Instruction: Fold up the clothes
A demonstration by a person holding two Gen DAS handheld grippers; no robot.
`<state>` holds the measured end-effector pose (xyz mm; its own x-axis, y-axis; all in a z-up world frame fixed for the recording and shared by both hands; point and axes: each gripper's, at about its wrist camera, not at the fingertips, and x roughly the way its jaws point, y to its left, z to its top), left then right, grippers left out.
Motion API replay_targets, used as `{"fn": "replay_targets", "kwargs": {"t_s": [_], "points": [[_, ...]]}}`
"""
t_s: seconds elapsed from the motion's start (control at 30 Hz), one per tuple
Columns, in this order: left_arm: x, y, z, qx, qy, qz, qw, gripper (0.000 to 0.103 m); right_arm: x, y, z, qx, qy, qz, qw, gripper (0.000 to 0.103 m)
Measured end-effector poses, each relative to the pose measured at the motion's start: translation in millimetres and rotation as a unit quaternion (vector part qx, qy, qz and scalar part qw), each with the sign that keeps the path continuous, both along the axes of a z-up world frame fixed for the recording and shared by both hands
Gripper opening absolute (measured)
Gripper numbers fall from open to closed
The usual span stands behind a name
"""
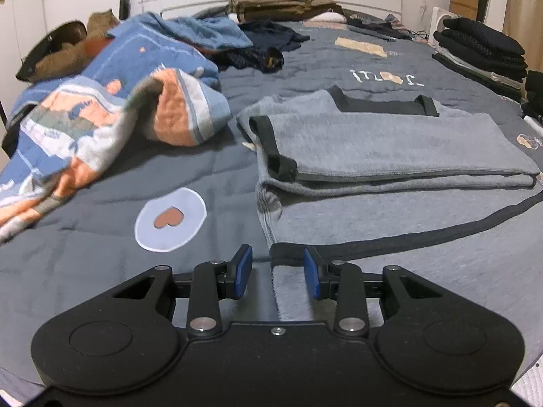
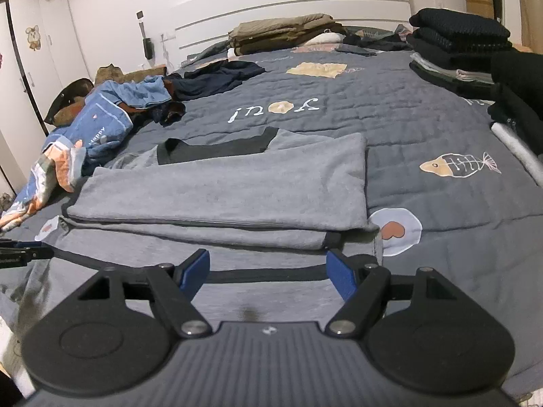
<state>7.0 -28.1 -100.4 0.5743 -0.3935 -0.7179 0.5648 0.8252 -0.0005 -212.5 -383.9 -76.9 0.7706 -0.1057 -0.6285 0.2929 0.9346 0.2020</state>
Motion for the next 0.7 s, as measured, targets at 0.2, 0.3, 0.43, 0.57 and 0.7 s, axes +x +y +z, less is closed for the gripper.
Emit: {"fn": "replay_targets", "kwargs": {"t_s": [0.2,0.3,0.43,0.57,0.7], "points": [[0,0,-2,-0.013,0.015,-0.013,0.9997,0.008,-1,-5,0,0.009,-0.002,-0.009,1.000,0.075],[-3,3,4,-0.028,0.005,-0.009,0.9995,0.007,-4,-10,2,0.017,-0.008,-0.019,1.000,0.075],[-3,6,10,-0.045,-0.004,-0.002,0.9990,0.007,-8,-22,6,0.010,-0.010,-0.027,1.000,0.075],[-4,2,10,-0.037,-0.008,-0.007,0.9992,0.007,-11,-44,10,-0.002,0.010,-0.016,1.000,0.075],[-3,1,8,-0.030,-0.006,-0.008,0.9995,0.007,-15,-77,5,0.040,0.023,-0.039,0.998,0.075]]}}
